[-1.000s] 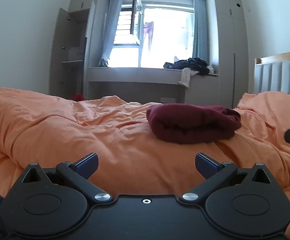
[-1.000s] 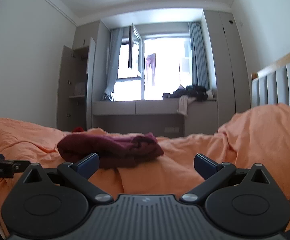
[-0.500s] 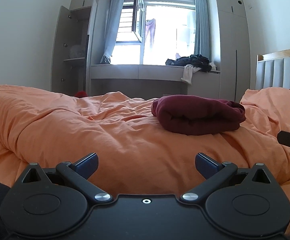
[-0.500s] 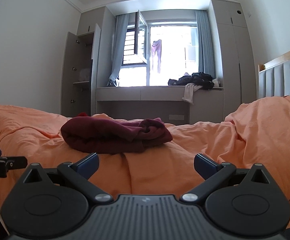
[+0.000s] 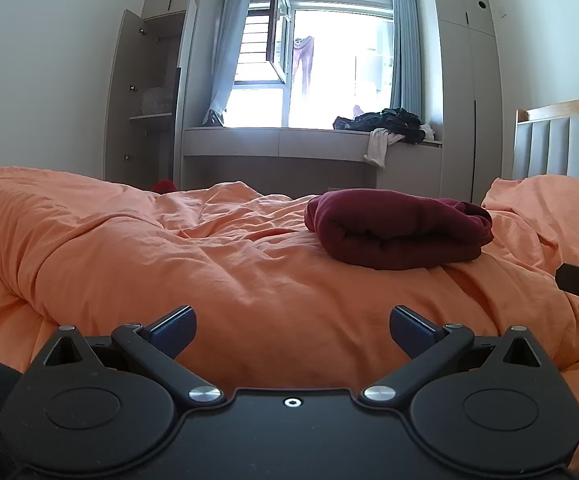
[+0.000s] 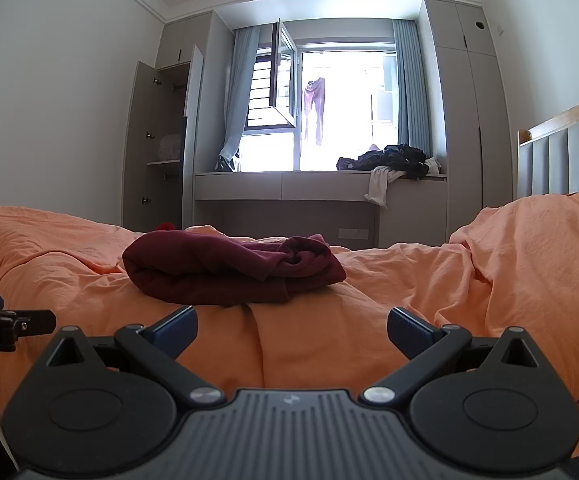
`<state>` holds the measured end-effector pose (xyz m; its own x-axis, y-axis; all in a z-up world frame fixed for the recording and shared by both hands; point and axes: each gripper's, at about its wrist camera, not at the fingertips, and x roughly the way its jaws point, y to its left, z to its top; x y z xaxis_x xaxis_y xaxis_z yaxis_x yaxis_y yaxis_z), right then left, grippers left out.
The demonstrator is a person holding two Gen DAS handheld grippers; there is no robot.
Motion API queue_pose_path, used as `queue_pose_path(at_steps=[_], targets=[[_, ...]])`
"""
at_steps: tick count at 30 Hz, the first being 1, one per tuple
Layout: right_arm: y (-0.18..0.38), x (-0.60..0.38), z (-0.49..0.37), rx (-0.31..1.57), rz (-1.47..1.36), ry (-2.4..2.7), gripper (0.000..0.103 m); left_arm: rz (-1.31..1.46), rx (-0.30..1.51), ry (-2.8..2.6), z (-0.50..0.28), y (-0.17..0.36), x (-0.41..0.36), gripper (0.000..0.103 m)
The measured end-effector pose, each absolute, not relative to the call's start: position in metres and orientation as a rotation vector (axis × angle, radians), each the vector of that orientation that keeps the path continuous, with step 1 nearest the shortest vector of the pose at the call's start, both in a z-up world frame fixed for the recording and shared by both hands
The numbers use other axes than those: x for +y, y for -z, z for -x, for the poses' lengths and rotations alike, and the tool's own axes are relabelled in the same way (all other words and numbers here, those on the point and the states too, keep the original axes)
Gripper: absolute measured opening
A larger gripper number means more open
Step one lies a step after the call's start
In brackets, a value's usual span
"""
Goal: Fold small clothes
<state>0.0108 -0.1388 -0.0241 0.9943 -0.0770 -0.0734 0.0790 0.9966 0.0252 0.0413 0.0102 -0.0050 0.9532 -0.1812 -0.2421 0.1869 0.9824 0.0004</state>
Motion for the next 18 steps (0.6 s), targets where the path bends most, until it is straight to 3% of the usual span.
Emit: queue_pose_path(at_steps=[18], targets=[[0.0248, -0.1387, -0.0103, 0.073, -0.022, 0.078, 0.103, -0.020, 0.243, 0.186, -0.0419, 0.0053, 0.0109, 0.103]])
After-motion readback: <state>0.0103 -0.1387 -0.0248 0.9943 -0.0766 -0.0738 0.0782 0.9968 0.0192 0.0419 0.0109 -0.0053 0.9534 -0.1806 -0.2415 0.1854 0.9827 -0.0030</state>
